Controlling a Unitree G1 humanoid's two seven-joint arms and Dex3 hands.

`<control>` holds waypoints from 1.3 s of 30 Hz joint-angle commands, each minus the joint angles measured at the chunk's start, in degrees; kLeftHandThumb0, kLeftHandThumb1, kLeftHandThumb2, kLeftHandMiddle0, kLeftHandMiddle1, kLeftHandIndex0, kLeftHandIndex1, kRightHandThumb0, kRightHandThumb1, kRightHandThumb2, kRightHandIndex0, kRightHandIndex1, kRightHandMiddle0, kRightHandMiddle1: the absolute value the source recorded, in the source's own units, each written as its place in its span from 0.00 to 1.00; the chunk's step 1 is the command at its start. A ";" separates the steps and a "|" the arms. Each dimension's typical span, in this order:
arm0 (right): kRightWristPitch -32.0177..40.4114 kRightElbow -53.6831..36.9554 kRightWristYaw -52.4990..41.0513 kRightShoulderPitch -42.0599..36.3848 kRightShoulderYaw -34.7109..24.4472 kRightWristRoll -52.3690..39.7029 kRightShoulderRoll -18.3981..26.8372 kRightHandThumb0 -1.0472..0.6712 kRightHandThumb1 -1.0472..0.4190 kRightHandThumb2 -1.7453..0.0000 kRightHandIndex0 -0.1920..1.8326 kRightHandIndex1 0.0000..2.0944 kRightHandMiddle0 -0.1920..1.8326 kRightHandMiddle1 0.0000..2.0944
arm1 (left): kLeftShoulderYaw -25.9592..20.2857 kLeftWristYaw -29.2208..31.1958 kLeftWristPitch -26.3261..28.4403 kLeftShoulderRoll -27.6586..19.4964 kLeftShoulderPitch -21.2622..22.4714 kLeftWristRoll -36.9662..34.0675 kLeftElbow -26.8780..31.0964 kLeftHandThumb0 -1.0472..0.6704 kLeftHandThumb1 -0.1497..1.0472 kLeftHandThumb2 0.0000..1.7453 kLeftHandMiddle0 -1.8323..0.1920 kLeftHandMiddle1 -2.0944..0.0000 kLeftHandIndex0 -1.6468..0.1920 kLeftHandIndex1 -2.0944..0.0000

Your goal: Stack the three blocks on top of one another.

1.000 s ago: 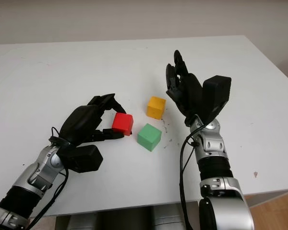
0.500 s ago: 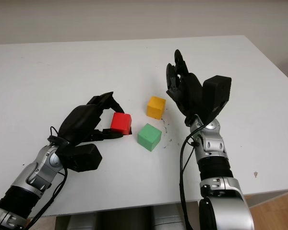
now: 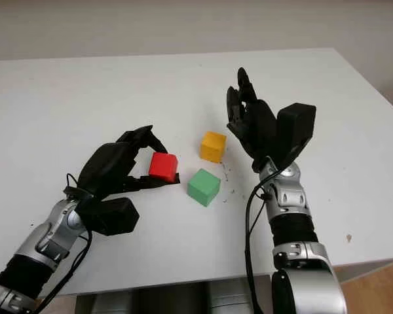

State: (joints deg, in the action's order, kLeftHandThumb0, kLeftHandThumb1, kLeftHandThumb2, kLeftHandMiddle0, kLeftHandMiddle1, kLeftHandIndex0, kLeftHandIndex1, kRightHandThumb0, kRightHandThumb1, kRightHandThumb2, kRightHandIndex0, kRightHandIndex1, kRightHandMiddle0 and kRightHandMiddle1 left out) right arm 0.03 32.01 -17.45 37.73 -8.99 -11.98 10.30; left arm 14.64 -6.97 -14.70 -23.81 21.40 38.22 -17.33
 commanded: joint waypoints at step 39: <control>-0.62 -1.37 -1.18 0.94 -0.93 -0.22 2.70 0.28 0.00 0.60 0.00 0.00 0.00 0.00 | -25.32 10.80 3.85 4.71 7.14 -46.88 -2.89 0.13 1.00 0.42 1.00 1.00 1.00 1.00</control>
State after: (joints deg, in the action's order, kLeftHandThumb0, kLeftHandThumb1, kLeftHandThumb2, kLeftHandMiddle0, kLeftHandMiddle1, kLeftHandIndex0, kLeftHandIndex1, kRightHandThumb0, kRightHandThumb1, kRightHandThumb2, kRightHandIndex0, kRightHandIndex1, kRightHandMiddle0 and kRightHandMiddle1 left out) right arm 0.08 31.88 -18.49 37.89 -9.47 -12.18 12.08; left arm -9.56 3.06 -11.53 -18.83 27.35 -7.54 -19.18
